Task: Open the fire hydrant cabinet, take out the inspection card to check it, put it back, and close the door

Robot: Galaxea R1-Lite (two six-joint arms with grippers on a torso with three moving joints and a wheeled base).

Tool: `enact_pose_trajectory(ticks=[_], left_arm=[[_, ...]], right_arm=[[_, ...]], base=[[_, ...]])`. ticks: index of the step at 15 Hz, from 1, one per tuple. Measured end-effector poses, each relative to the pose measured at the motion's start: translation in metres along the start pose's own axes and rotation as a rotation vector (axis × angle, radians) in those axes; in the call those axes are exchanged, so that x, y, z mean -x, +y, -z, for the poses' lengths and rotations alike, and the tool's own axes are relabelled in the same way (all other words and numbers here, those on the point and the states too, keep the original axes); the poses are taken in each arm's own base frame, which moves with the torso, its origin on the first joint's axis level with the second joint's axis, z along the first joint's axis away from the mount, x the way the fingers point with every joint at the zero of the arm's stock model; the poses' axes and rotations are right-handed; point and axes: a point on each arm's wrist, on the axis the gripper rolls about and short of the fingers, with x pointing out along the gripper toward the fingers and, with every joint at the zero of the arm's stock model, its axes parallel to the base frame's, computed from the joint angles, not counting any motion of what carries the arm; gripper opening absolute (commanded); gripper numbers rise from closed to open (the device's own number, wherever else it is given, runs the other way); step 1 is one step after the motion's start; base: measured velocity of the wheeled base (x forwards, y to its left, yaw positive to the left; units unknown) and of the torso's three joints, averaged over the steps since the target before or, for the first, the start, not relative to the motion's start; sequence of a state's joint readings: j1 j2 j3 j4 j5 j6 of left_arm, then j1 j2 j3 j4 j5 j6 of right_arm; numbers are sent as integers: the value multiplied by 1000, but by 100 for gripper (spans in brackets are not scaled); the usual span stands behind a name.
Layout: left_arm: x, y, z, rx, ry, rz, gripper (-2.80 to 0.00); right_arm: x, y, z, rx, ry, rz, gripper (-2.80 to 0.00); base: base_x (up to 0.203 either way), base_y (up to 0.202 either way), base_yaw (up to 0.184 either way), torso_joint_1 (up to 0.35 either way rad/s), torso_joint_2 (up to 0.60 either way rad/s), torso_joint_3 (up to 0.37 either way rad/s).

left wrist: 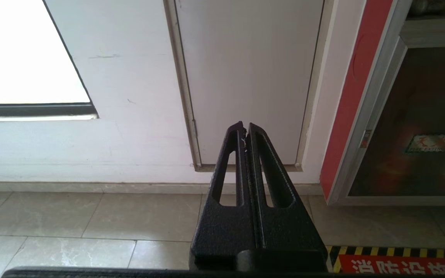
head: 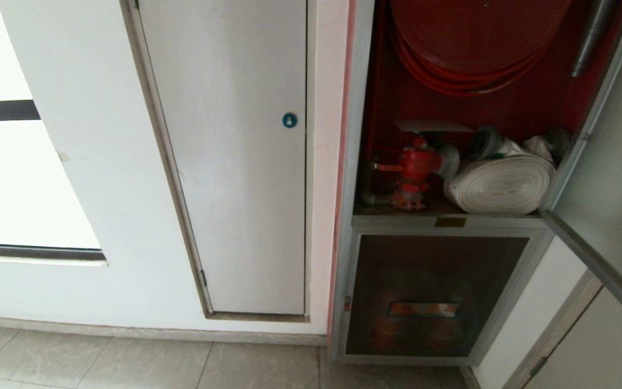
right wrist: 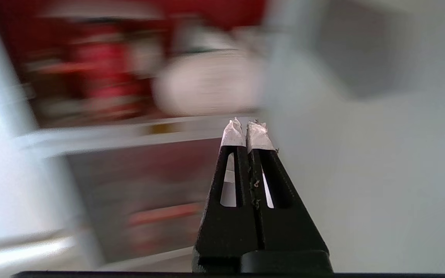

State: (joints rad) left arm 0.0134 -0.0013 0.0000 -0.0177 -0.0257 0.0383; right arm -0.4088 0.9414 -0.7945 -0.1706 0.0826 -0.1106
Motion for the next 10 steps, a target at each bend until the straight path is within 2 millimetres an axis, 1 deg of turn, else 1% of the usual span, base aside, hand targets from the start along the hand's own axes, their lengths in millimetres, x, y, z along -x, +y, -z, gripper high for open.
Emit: enact_pose_trajectory(ticks=[2, 4, 8, 10], left_arm=[[0, 0, 0, 0, 0, 0, -280], [0, 0, 0, 0, 0, 0, -280], [0, 0, 0, 0, 0, 0, -280], [0, 0, 0, 0, 0, 0, -280]], right_arm=[[13, 14, 9, -7, -12, -139, -280], [32, 21, 18, -9, -37, -228, -280], [76, 20, 32, -8, -134, -317, -280], [99, 20, 43, -2, -136, -436, -280]], base=[[0, 0, 0, 0, 0, 0], [0, 0, 0, 0, 0, 0], [0, 0, 0, 0, 0, 0], [0, 0, 0, 0, 0, 0]])
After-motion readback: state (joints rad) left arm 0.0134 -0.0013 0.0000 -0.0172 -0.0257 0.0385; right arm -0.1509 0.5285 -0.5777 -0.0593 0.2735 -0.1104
